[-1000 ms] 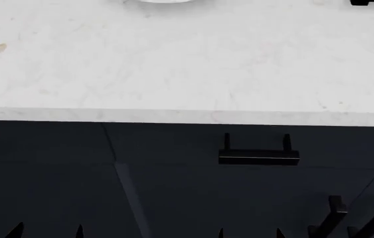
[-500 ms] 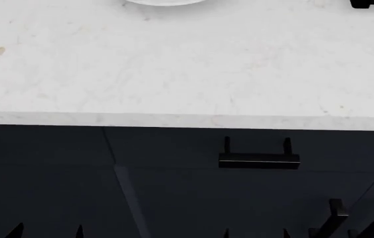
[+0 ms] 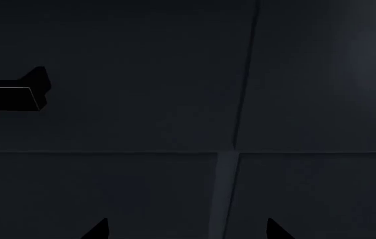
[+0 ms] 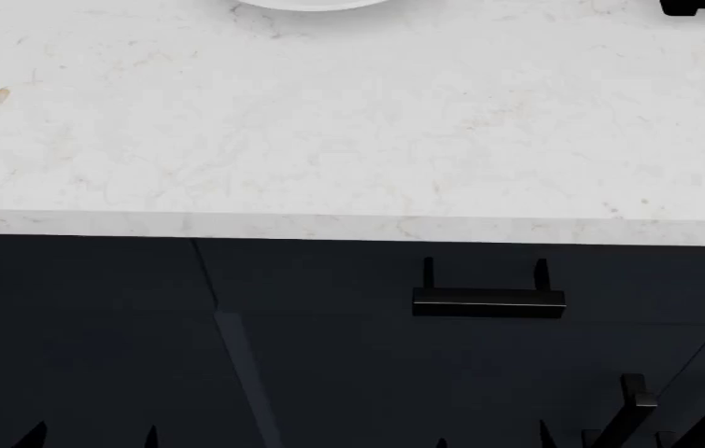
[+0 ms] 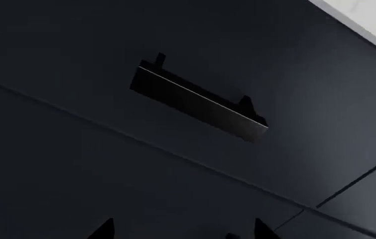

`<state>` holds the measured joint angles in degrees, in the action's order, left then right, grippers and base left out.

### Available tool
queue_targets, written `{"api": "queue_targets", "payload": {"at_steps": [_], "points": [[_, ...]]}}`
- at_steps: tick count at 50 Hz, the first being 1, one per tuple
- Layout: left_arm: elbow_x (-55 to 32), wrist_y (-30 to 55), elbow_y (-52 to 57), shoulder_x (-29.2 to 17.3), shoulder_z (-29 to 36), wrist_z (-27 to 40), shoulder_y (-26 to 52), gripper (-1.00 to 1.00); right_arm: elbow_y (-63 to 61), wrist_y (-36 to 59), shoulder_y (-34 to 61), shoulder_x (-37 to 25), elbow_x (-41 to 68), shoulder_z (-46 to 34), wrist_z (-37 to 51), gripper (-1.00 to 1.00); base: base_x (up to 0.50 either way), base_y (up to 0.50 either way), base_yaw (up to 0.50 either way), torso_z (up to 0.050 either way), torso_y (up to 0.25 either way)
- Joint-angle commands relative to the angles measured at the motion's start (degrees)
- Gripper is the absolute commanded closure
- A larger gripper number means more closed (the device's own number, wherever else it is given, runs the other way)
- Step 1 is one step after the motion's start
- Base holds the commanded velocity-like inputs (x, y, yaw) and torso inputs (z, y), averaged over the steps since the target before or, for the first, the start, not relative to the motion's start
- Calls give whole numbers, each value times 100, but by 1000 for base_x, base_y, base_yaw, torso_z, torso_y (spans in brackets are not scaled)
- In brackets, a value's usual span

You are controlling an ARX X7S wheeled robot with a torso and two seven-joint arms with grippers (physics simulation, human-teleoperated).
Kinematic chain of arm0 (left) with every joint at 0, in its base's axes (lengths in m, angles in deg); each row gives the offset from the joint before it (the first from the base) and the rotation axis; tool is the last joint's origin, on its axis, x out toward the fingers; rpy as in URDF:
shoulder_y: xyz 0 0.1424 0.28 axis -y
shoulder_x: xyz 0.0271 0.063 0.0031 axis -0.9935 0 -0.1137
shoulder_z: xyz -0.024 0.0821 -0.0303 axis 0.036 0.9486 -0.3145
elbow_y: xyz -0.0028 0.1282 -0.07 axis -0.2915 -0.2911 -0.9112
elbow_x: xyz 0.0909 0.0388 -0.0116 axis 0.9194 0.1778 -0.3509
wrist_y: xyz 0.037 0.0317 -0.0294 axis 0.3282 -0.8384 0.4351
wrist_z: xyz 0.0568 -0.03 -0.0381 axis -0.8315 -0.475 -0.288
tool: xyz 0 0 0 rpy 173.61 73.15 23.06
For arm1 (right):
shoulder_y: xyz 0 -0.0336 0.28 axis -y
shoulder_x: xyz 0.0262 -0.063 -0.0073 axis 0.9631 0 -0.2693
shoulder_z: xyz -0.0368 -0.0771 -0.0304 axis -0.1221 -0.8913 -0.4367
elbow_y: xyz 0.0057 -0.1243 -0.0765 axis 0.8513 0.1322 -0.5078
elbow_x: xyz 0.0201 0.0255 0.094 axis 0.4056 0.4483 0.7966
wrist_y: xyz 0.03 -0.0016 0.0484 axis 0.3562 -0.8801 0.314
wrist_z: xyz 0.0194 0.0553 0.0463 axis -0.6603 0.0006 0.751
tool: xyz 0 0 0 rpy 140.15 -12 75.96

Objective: Open the right drawer.

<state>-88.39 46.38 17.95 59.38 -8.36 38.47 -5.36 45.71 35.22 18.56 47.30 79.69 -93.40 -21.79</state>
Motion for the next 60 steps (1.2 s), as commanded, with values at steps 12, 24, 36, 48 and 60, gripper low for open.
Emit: {"api": "queue_targets", "payload": {"at_steps": [12, 24, 36, 48, 60], "points": [[-56, 8, -36, -31, 76, 18, 37, -100, -471, 1831, 455, -557, -1921, -1118, -312, -100, 0, 0, 0, 0, 0], [-170, -19, 101, -75, 85, -5, -38, -100, -350, 2327, 626, -740, -2665, -1722, -594, -100, 0, 0, 0, 0, 0], [-205, -62, 80, -95, 100, 7, -49, -100, -501, 2832, 719, -764, -3193, -1983, -788, -100, 0, 0, 0, 0, 0], [-229, -123, -4, -111, 125, 11, -29, -100, -583, 3099, 809, -756, -3424, -2122, -987, -100, 0, 0, 0, 0, 0], [-239, -69, 56, -141, 168, 63, -25, -100, -316, 3437, 1426, -887, -4164, -2663, -1529, -100, 0, 0, 0, 0, 0]]}}
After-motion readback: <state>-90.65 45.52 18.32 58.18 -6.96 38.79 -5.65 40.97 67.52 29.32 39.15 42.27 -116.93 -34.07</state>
